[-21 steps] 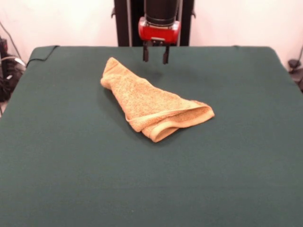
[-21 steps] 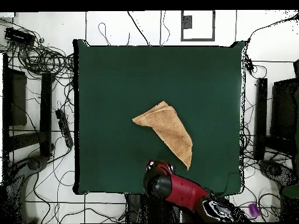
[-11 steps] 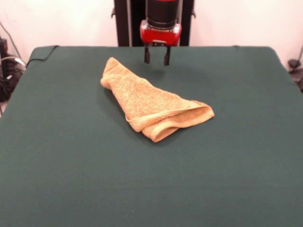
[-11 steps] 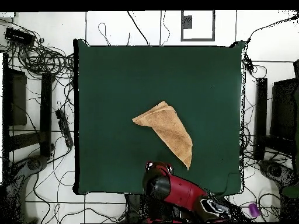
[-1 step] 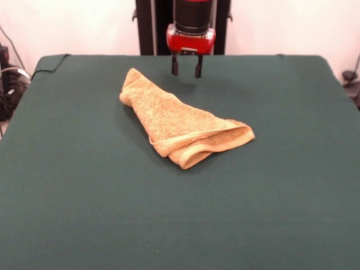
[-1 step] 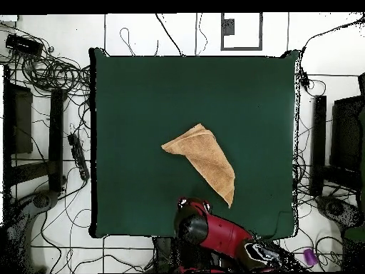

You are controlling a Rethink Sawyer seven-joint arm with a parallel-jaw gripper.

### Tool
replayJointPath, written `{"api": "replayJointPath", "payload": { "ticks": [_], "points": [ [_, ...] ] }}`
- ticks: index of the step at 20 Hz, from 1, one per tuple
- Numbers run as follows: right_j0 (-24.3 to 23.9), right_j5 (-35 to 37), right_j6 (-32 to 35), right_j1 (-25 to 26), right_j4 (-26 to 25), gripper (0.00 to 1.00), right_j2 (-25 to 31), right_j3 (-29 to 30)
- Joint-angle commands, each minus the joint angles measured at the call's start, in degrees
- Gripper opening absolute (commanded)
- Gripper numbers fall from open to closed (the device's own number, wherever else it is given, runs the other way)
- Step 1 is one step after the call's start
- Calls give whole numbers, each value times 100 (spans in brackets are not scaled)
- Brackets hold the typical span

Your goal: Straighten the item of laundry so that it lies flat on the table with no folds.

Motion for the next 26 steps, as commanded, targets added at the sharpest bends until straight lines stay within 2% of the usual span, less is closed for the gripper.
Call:
{"api": "replayJointPath", "payload": {
  "ticks": [1, 10, 17, 26],
  "points": [
    [141, 480, 1031, -249, 175, 100, 308, -208],
    [-48, 923, 966, -27, 433, 100, 337, -818],
    [222, 1518, 884, 86, 629, 100, 199, -1430],
    [387, 2062, 857, 496, 677, 100, 228, -2407]
  ]
}}
